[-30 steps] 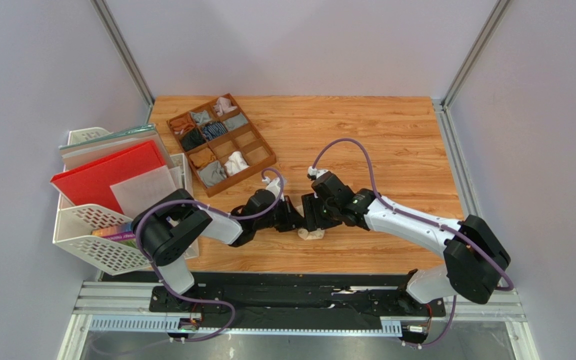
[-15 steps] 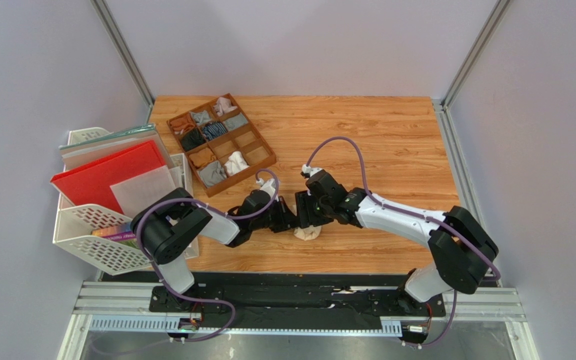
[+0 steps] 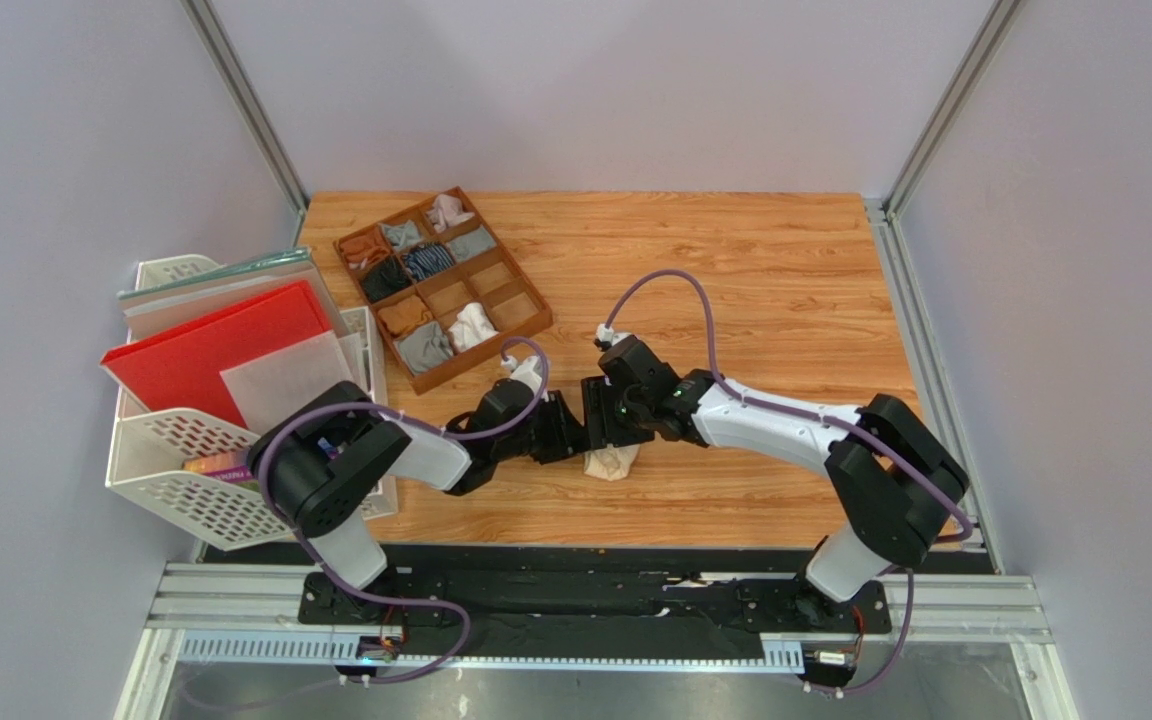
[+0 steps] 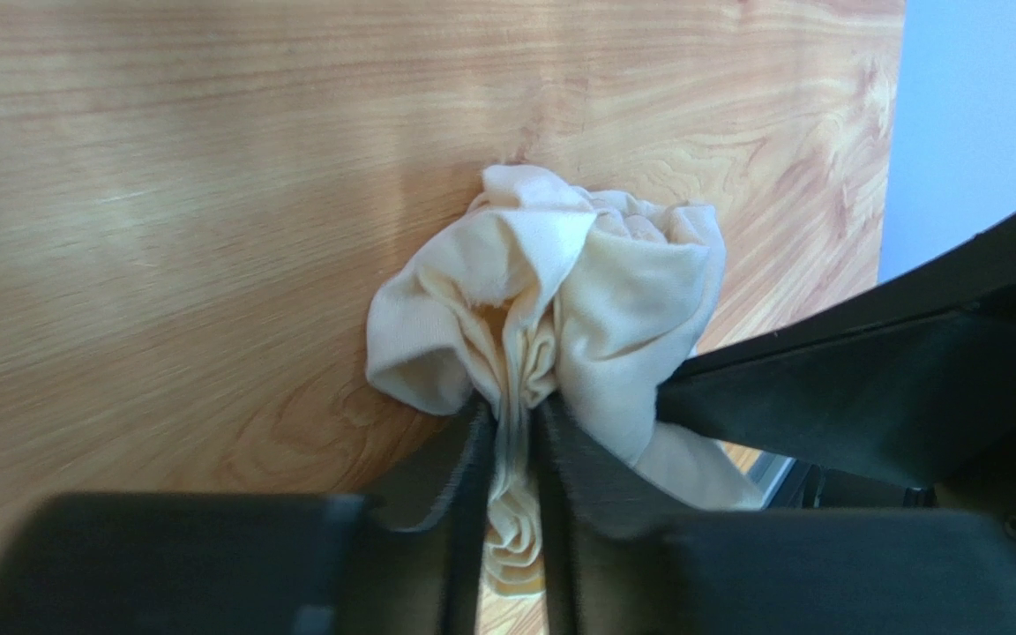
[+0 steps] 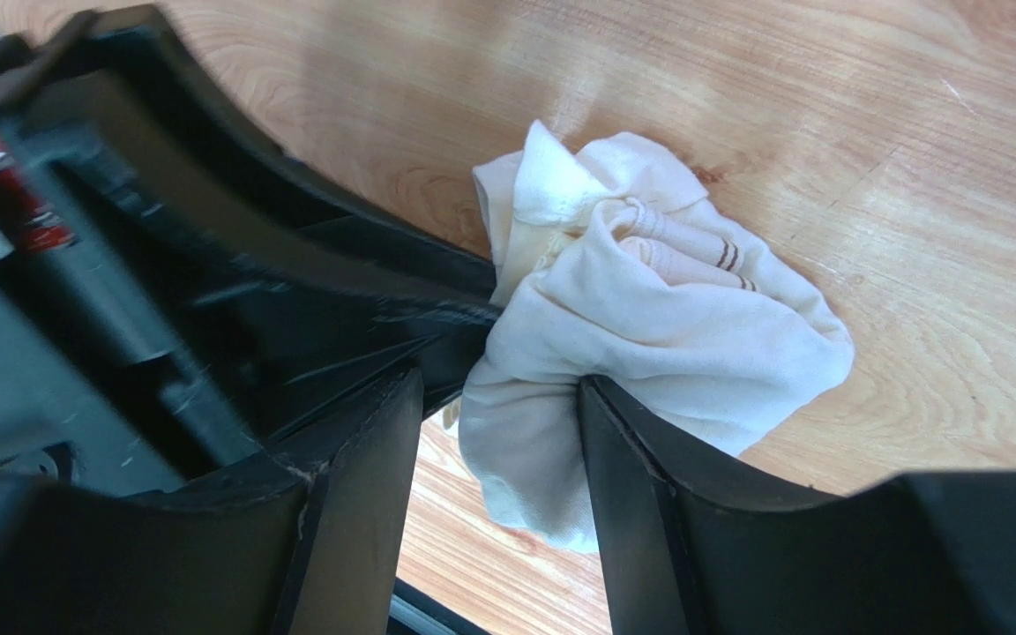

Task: Roll the underwear
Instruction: Roll the underwear at the center of the board, then place the underwear in the storage box.

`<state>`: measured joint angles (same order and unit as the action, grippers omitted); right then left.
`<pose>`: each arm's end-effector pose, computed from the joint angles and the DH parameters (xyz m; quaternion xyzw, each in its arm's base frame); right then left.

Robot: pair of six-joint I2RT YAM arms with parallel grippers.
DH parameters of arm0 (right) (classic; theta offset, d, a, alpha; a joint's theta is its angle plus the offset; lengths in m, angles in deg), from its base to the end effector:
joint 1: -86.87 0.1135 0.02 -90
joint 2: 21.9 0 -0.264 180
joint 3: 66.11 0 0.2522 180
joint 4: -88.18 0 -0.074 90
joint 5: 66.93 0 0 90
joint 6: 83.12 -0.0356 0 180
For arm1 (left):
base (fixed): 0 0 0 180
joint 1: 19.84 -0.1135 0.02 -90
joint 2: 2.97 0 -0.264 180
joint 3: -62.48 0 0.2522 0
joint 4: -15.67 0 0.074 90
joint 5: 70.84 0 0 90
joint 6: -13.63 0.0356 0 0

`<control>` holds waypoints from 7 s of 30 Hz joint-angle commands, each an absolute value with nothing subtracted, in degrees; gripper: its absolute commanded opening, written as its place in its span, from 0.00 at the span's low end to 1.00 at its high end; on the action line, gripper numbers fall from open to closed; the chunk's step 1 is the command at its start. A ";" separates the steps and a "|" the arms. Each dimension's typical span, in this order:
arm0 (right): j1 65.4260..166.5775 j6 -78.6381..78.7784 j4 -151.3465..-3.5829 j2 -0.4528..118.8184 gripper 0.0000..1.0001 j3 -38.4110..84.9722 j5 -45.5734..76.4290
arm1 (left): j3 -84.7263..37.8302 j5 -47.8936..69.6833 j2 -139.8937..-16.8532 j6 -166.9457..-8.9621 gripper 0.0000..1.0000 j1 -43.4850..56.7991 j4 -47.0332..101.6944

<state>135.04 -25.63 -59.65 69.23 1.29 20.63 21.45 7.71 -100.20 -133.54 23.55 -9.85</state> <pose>0.2106 0.2376 0.1852 -0.1364 0.9461 0.2053 0.2103 0.2038 -0.2024 0.1103 -0.0547 0.8643 -0.4341 0.2480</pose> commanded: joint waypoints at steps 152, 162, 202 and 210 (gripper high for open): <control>122.91 -42.86 -75.07 72.14 0.01 -13.33 4.52 | 19.98 2.89 -105.53 -134.73 0.69 16.98 -9.85; 122.91 -43.21 -76.56 72.49 0.01 -13.24 2.85 | 19.19 3.51 -109.40 -135.26 0.40 19.53 -11.96; 108.15 -31.26 -62.77 51.14 0.59 -14.12 -2.50 | -0.75 21.62 -78.81 -114.70 0.00 3.55 26.97; 107.36 -31.00 -62.24 50.52 0.59 -13.86 -3.47 | -10.41 16.71 -88.65 -114.61 0.00 -4.63 25.13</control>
